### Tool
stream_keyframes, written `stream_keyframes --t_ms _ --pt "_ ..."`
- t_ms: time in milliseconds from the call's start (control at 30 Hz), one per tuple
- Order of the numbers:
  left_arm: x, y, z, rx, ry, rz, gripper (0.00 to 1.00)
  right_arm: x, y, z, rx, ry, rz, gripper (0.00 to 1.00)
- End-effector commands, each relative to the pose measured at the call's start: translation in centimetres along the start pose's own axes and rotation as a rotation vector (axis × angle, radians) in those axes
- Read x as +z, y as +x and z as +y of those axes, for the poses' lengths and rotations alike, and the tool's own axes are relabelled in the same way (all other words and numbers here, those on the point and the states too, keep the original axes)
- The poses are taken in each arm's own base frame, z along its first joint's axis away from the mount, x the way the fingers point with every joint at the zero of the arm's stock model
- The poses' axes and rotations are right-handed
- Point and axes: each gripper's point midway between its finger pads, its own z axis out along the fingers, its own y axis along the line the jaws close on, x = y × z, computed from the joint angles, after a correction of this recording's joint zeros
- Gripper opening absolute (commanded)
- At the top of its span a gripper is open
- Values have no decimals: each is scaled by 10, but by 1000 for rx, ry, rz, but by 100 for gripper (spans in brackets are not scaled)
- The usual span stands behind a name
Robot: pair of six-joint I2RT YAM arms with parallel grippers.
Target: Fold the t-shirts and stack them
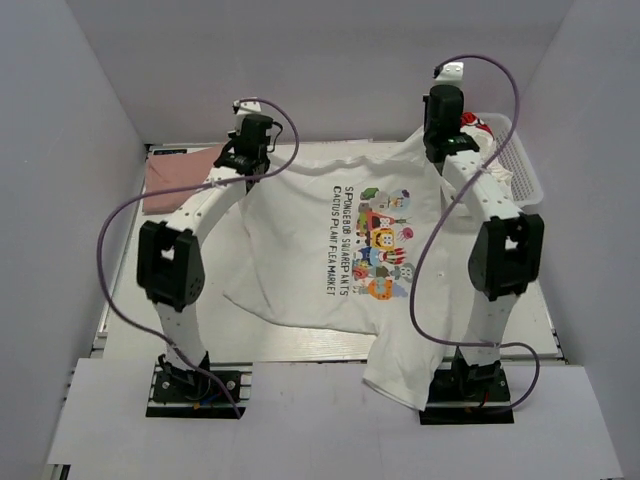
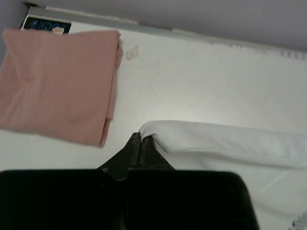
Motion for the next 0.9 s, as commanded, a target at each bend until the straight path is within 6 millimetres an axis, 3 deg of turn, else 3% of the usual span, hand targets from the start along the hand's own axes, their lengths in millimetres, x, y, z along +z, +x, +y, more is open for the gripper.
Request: stream_keyframes --t_ms 0,33,67,100,133,167,200,267,300,367,400,433,467,500,533,600,633,667,733,767,800,833,867 --pt "45 -27 -8 -57 32 -18 0 11 -63 -4 88 24 -144 0" --pt "57 -53 -3 -92 17 -58 0 26 -48 5 64 18 -119 0" --pt "71 -54 -4 -83 8 -57 0 39 -39 12 44 16 -114 0" --pt "101 -29 -13 -63 2 -14 0 40 -53 13 55 16 -148 0" --pt "109 -51 -16 -80 13 -60 0 54 -37 20 27 17 -126 0" --pt "122 -54 -14 -95 15 -73 0 57 -43 23 31 15 -159 0" --pt "140 -55 -25 -111 56 -94 0 60 -46 23 27 17 -173 0" --pt "156 -58 -24 -124 87 -129 3 69 -45 33 31 -4 -211 0" --pt "163 -61 -37 -132 149 -177 7 72 -44 40 5 -42 -224 0" --pt "181 -47 -48 -101 204 -186 65 83 -33 52 -11 -64 -240 0" --pt "182 -59 -53 -108 250 -209 94 85 -42 53 -34 -68 -257 26" --pt "183 -59 -57 -120 269 -211 100 94 -36 56 -41 -51 -250 37" --pt "184 -65 -54 -133 281 -218 100 94 -43 55 -44 -46 -262 50" --pt "183 -67 -54 -133 281 -218 100 94 -43 55 -42 -42 -264 77" --pt "176 -73 -54 -142 293 -215 100 90 -50 51 -34 -36 -272 89" --pt "165 -88 -52 -132 308 -232 100 83 -51 57 -72 -65 -253 89" --pt "152 -101 -51 -133 322 -239 100 64 -75 61 -80 -98 -290 89" --pt "143 -109 -49 -119 333 -246 100 58 -75 66 -90 -122 -275 91" --pt "130 -107 -45 -108 338 -212 100 39 -76 80 -94 -209 -242 91" --pt "106 -127 -36 -115 342 -238 100 26 -84 80 -82 -226 -243 91" --pt "104 -105 -33 -113 336 -179 100 11 -95 80 -71 -245 -249 91" --pt "94 -98 -30 -115 344 -152 100 3 -61 93 -77 -303 -137 91" --pt "72 -82 -26 -110 350 -110 100 -5 -52 98 -71 -323 -101 91"
